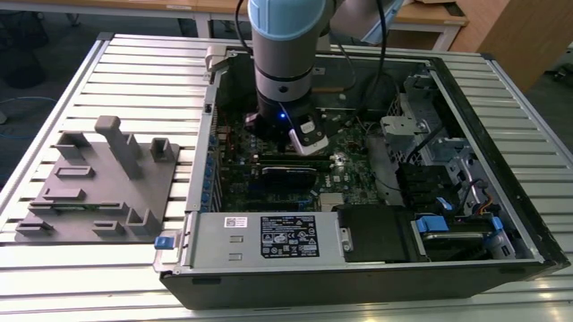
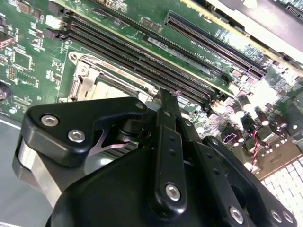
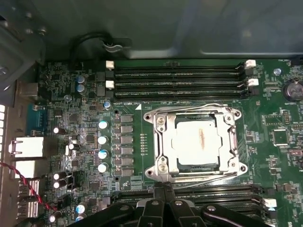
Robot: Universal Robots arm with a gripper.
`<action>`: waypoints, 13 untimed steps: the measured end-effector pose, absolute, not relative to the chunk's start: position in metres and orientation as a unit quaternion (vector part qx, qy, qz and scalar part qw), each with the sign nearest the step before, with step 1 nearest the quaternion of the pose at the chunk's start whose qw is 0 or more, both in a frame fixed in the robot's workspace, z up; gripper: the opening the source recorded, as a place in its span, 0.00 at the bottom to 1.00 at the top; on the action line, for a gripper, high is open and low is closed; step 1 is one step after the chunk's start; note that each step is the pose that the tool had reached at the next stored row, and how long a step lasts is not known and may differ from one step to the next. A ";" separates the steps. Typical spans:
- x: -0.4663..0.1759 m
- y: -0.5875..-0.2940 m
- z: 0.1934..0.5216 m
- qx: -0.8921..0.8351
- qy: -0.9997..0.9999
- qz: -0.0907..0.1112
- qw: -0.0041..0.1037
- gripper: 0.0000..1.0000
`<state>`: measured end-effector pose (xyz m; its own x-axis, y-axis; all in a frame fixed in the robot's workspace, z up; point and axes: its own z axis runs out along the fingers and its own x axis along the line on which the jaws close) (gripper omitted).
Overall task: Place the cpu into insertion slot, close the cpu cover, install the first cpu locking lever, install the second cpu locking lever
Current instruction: 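Install the second cpu locking lever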
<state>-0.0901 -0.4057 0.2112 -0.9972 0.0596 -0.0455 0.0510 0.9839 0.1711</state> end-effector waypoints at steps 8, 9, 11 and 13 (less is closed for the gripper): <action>-0.092 -0.406 0.205 0.028 0.996 0.086 0.025 0.10; -0.092 -0.406 0.204 0.028 0.996 0.086 0.025 0.10; -0.093 -0.406 0.203 0.028 0.996 0.086 0.025 0.10; -0.094 -0.406 0.202 0.028 0.996 0.086 0.025 0.10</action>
<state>-0.0939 -0.4057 0.2019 -0.9972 0.0596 -0.0444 0.0511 0.9837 0.1724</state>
